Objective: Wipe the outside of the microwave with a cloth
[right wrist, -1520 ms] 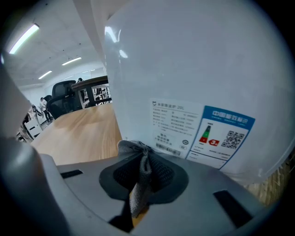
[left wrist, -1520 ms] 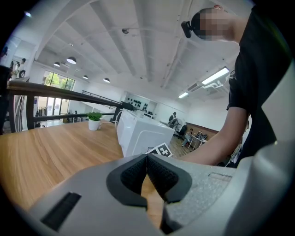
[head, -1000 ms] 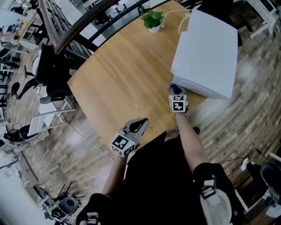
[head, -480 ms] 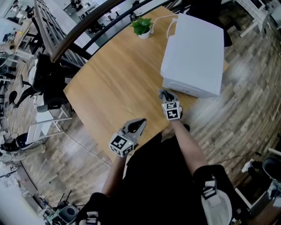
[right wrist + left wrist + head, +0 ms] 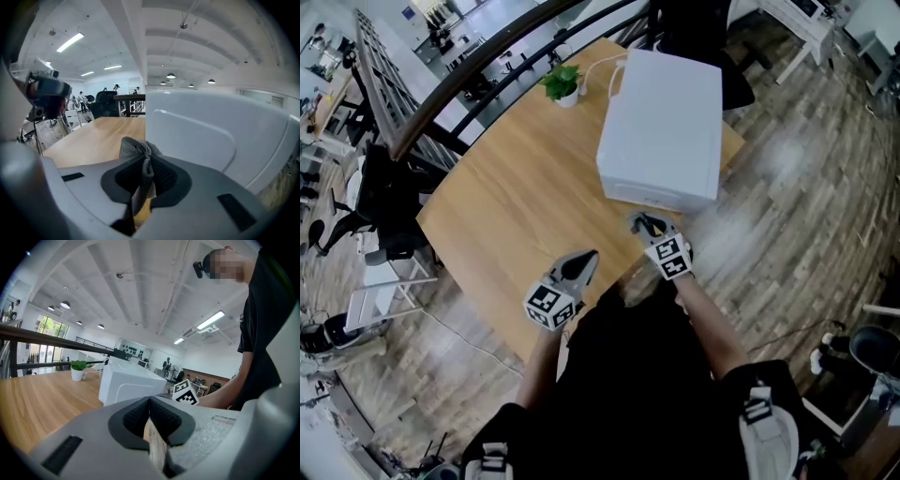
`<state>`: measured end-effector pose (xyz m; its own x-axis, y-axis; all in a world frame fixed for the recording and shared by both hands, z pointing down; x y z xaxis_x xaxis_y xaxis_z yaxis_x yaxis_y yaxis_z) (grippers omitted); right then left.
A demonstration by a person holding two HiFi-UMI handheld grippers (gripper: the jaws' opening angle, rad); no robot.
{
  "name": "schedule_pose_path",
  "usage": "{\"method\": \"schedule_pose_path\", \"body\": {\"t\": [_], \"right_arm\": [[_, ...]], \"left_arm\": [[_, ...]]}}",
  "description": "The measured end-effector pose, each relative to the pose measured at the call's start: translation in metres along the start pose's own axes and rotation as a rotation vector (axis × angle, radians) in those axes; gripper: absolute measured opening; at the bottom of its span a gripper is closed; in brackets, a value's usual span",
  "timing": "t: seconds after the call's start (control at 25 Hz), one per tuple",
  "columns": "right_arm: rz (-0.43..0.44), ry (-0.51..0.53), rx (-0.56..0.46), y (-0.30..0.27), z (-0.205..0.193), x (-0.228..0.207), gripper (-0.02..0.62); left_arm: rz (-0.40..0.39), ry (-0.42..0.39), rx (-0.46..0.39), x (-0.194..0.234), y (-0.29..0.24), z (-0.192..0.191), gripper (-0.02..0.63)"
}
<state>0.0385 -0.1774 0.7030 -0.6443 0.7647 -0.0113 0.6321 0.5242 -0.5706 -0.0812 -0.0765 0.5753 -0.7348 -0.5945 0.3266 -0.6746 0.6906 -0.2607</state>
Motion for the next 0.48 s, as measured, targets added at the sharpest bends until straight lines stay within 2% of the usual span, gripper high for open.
{"method": "schedule_pose_path", "body": {"t": [0.24, 0.48], "right_arm": [[0.040, 0.007, -0.059, 0.070, 0.008, -0.028, 0.035], [-0.011, 0.012, -0.132, 0.130, 0.015, -0.059, 0.032]], "left_arm": [[-0.030, -0.050, -0.012, -0.026, -0.037, 0.017, 0.003], [-0.067, -0.080, -0.004, -0.055, -0.072, 0.028, 0.003]]}}
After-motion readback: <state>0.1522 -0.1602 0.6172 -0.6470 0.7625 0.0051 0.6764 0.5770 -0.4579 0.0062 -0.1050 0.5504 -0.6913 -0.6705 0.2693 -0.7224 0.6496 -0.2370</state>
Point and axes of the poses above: the fingertips, and each gripper's own axes: y backward along the fingers, x to its left, z out of its top, the point moved 1 cm from there along y, backward along the fingers, and after that the axes turned 3 degrees about z, right-handed, at the moved point
